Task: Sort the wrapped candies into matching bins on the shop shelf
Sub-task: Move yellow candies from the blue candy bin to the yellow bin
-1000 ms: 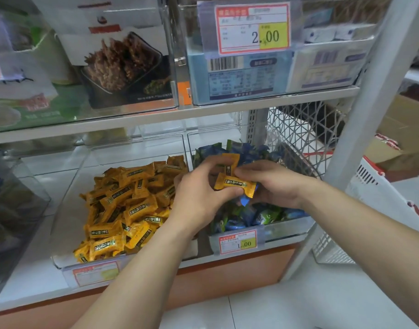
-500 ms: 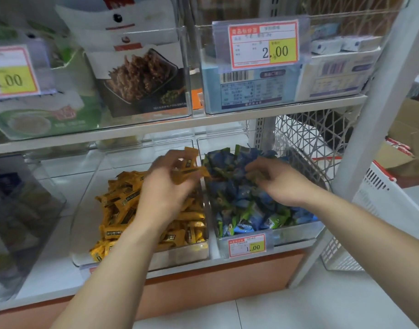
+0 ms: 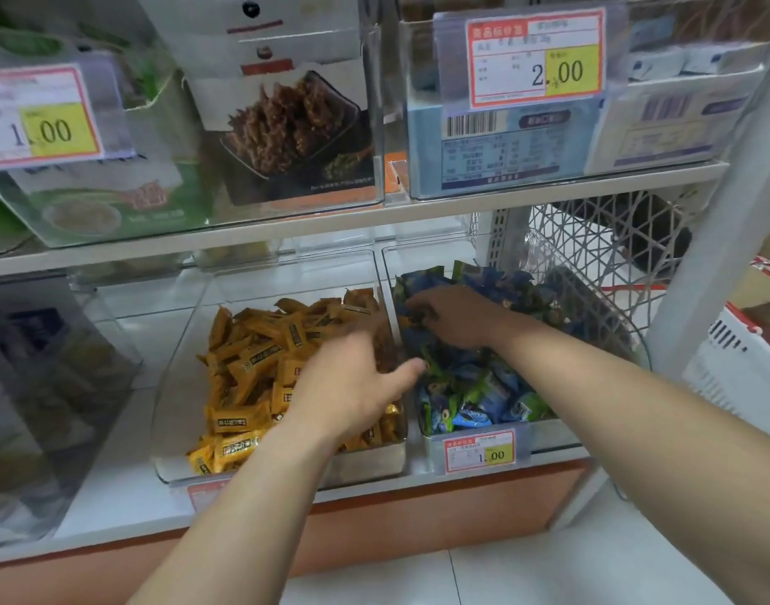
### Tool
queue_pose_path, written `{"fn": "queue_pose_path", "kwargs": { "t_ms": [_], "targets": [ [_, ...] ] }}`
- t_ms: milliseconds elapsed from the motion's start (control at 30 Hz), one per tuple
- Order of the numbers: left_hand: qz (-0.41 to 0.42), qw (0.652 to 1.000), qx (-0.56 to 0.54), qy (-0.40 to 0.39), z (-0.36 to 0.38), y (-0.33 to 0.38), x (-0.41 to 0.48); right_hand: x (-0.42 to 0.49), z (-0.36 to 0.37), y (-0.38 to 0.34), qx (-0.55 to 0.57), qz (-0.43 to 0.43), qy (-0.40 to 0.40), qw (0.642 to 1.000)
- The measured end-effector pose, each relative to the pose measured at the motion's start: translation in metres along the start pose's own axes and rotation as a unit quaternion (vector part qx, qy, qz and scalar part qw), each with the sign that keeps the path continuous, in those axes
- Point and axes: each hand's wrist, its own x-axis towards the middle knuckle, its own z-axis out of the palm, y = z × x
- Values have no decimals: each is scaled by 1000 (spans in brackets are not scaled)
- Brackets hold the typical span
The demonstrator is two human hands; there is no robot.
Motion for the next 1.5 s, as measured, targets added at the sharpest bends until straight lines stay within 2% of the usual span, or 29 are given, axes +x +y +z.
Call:
{"fn": "queue_pose_path", "kwargs": {
  "t_ms": [133, 300, 400, 500, 600, 667, 767, 833, 933, 1000, 1033, 1100, 1167, 1267, 1333, 1500],
  "targets": [
    [18, 1000, -20, 7, 8, -6, 3, 18, 8, 1, -70, -11, -53, 996],
    [19, 999, -45, 1, 6, -7, 4, 18, 11, 3, -114, -35, -8, 993],
    [20, 998, -53, 2, 4, -6, 4, 6, 7, 4, -117, -50, 46, 991],
    [19, 998, -58, 6, 2, -7, 5, -15, -6, 4, -8, -53, 124, 991],
    [19, 996, -62, 66, -1, -4, 8, -42, -26, -5, 160, -23, 183, 970],
    [36, 991, -84, 100, -3, 5, 8, -58, -34, -17, 267, -20, 203, 942],
    [69, 975, -176, 119, -5, 24, 3, -77, -37, -34, 464, -64, 174, 866],
    [55, 970, -194, 138, -8, 25, 1, -80, -35, -37, 497, -67, 176, 847],
    [-37, 987, -70, 144, -16, 5, 2, -65, -25, -25, 417, 4, 225, 881],
    [-107, 983, 26, 146, -24, -12, 2, -50, -15, -12, 321, 40, 189, 927],
    [-113, 979, 41, 162, -27, -16, 2, -42, -10, -6, 267, 40, 155, 950],
    [-65, 979, 29, 193, -29, -13, 0, -24, 0, -2, 200, 17, 101, 974],
    [-7, 986, -7, 167, -22, -3, -2, -7, 8, -3, 120, -5, 55, 991],
    [0, 998, -45, 47, -4, 2, -5, 16, 18, 0, 33, 4, -42, 999],
    [-3, 1000, -26, -7, 4, -2, -5, 24, 22, 4, 9, 5, -83, 996],
    [3, 1000, -25, -9, 9, -9, -3, 37, 29, 18, 2, 3, -129, 992]
  ]
}}
